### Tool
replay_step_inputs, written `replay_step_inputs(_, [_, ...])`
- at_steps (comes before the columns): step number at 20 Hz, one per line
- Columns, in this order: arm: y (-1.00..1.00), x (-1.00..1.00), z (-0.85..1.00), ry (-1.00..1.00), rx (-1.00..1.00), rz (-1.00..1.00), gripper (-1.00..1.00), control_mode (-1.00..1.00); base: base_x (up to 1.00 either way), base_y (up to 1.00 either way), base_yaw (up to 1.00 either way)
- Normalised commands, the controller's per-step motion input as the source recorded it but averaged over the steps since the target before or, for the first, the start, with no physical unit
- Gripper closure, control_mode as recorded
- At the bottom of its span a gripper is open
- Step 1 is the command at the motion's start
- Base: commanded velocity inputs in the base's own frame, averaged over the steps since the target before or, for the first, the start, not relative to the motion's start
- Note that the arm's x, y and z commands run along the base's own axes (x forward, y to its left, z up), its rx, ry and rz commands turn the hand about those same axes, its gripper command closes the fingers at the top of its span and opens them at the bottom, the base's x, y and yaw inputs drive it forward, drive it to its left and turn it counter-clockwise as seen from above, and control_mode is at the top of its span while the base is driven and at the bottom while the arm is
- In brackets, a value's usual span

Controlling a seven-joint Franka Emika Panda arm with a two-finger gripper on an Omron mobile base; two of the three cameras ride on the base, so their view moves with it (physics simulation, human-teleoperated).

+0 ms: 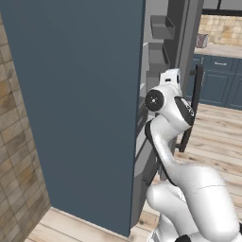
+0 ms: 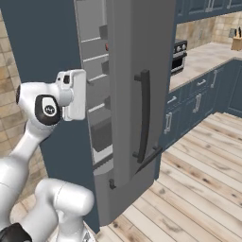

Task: Move the hot dog bun to the plate on the dining table and place the condiment next to that plate. Then navigate to the fridge and take the sausage and place it on the plate as well.

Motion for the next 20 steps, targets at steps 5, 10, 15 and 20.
replay_step_inputs(5, [0.00,0.49,-0.02,0.00,-0.04,-0.04,-1.00,-1.00,0.00,0.00,0.00])
replay_step_inputs(10, [0.00,0.50,-0.05,0.00,0.00,0.00,-1.00,-1.00,0.00,0.00,0.00])
replay_step_inputs(15, [0.00,0.43,-0.01,0.00,0.00,0.00,-1.00,-1.00,0.00,0.00,0.00])
replay_step_inputs(20, [-0.01,0.37,-0.01,0.00,0.00,0.00,-1.00,-1.00,0.00,0.00,0.00])
